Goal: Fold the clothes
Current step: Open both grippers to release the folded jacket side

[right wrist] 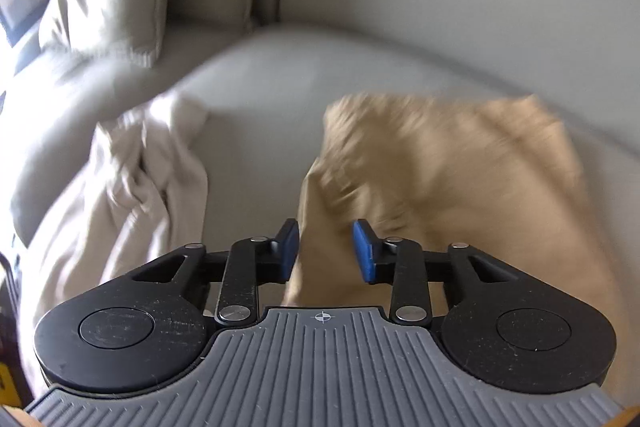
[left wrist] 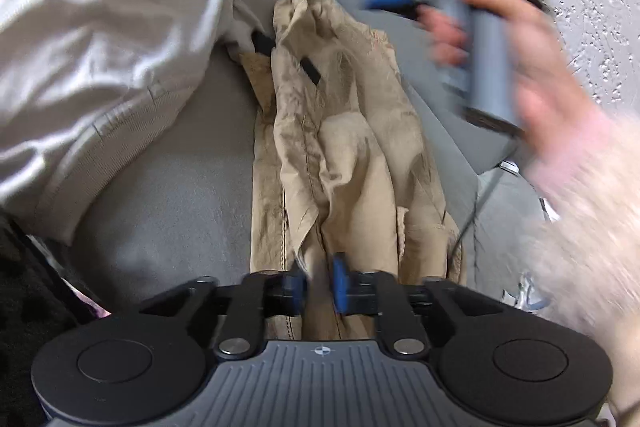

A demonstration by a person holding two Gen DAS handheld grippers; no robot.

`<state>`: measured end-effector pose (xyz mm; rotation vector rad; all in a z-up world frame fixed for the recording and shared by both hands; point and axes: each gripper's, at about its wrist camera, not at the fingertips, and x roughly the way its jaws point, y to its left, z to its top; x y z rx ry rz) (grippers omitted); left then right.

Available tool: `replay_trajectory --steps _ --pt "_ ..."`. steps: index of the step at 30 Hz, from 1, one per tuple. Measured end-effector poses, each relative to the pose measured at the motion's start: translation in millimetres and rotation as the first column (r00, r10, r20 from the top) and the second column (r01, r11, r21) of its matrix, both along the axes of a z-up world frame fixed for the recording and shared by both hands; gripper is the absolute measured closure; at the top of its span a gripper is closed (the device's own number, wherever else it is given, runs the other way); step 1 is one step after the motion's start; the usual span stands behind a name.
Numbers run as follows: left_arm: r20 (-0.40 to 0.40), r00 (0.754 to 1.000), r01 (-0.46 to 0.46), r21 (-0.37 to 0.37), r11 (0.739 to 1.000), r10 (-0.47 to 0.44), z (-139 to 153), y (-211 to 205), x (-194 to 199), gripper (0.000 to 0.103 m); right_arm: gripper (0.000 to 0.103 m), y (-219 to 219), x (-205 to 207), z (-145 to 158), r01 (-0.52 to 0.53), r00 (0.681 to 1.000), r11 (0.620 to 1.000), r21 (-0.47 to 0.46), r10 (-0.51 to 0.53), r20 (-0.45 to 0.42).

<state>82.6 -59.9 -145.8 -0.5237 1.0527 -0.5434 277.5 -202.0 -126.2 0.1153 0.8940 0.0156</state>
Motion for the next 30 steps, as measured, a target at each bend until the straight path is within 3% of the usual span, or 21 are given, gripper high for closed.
replay_trajectory --steps 1,4,9,12,15,16,18,19,20,22,24,26,28,30 --pt "0.023 1.0 -0.007 0.016 1.0 0.007 5.9 0.6 -3.6 0.064 0.06 -9.3 -12.8 17.7 0.015 0.999 1.0 -0.005 -0.015 0.031" --pt "0.114 0.993 -0.034 0.082 0.996 0.024 27.8 4.5 -20.1 0.058 0.056 -45.7 -75.4 77.2 0.082 0.986 0.997 -0.008 -0.08 0.144" --pt "0.195 0.98 -0.057 0.146 0.988 0.028 57.9 17.5 -54.2 0.057 0.051 -105.9 -220.8 167.1 0.211 0.912 0.975 0.067 -0.221 0.344" --pt "0.236 0.972 -0.056 0.164 0.985 0.016 62.5 21.0 -49.2 0.061 0.046 -124.1 -299.7 201.7 0.251 0.859 0.964 0.091 -0.265 0.437" --pt "0.278 0.961 -0.05 0.179 0.983 -0.002 62.9 11.7 -55.2 0.08 0.041 -140.0 -372.8 226.7 0.273 0.816 0.955 0.119 -0.295 0.498" --pt "0.293 0.956 -0.034 0.188 0.982 -0.023 64.8 6.3 -57.6 0.088 0.04 -143.8 -388.1 225.0 0.27 0.82 0.952 0.142 -0.304 0.485" --pt "0.334 0.938 0.016 0.209 0.978 -0.087 62.4 -12.0 -59.0 0.091 0.04 -150.1 -408.1 207.1 0.249 0.846 0.942 0.226 -0.325 0.424" --pt "0.357 0.926 0.044 0.222 0.974 -0.123 61.5 -21.3 -60.4 0.091 0.046 -153.9 -412.3 191.3 0.231 0.868 0.931 0.282 -0.328 0.373" --pt "0.377 0.912 0.072 0.238 0.969 -0.16 59.9 -31.1 -61.5 0.091 0.062 -156.3 -414.2 172.7 0.214 0.892 0.918 0.334 -0.323 0.317" --pt "0.394 0.891 0.125 0.265 0.956 -0.225 50.5 -50.7 -59.6 0.092 0.086 -150.0 -404.0 120.7 0.196 0.939 0.896 0.398 -0.288 0.187" --pt "0.409 0.877 0.147 0.277 0.95 -0.254 40.8 -64.2 -55.4 0.092 0.09 -136.0 -387.8 68.4 0.176 0.965 0.886 0.429 -0.24 0.101" --pt "0.426 0.867 0.129 0.309 0.942 -0.259 30.5 -73.8 -49.3 0.09 0.09 -118.5 -368.8 25.9 0.143 0.978 0.883 0.447 -0.197 0.075" --pt "0.437 0.875 0.024 0.389 0.921 -0.208 18.9 -74.6 -42.7 0.089 0.09 -101.0 -345.5 -8.8 0.12 0.985 0.903 0.413 -0.16 0.063" --pt "0.369 0.917 -0.046 0.477 0.878 -0.152 4.7 -69.5 -31.1 0.088 0.09 -91.3 -328.1 -36.8 0.152 0.986 0.936 0.318 -0.166 0.017"
